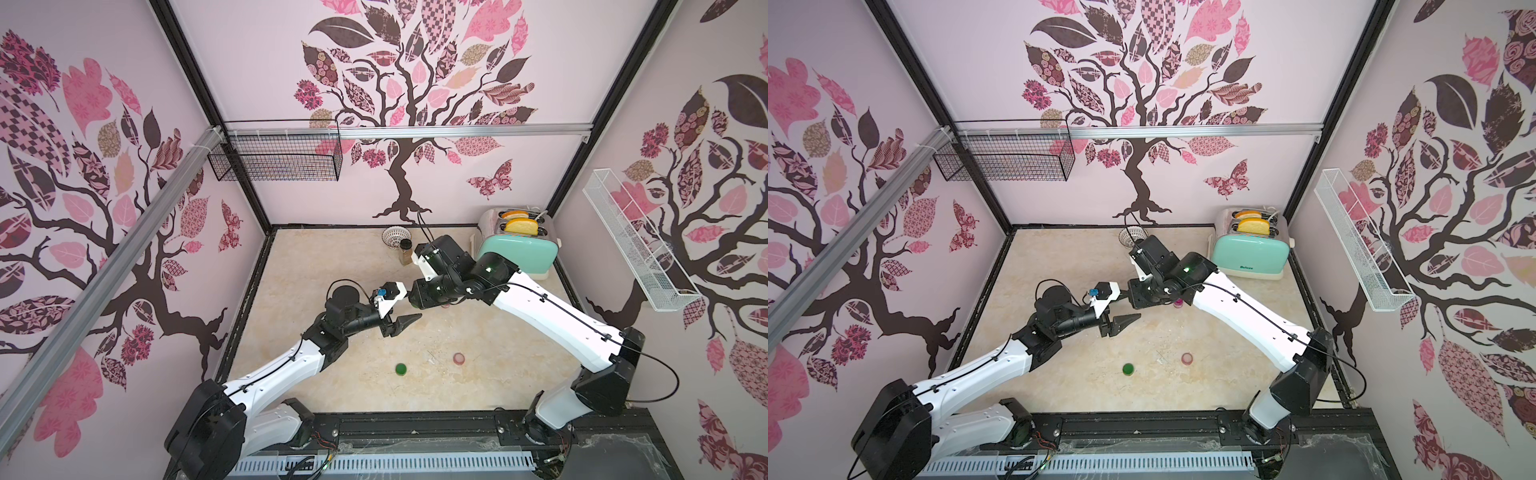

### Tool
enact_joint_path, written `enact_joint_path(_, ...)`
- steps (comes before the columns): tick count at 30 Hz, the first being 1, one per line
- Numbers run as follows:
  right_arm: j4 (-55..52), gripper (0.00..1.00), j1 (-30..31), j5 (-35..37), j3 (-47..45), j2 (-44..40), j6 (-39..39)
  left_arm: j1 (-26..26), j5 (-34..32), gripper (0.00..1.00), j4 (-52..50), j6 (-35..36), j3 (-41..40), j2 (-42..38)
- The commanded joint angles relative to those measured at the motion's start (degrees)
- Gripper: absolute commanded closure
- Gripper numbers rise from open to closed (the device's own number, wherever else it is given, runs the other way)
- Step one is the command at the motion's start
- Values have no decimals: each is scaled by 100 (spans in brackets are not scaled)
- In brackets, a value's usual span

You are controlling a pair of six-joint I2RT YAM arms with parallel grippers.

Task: Close the paint jar lid
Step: Pick up the paint jar from the center of the board.

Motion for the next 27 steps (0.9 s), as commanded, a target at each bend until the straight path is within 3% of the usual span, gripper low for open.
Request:
enact_joint_path(1,35,78,58,-45,253,33,64,-7,40,34,113,-43,116,32)
enact_joint_path(19,157,78,130,-94,204,126,193,-7,107,54,118,-105,145,50)
enact_joint_path(27,220,78,140,-61,192,103,232,-7,121,67,112,-124,152,60)
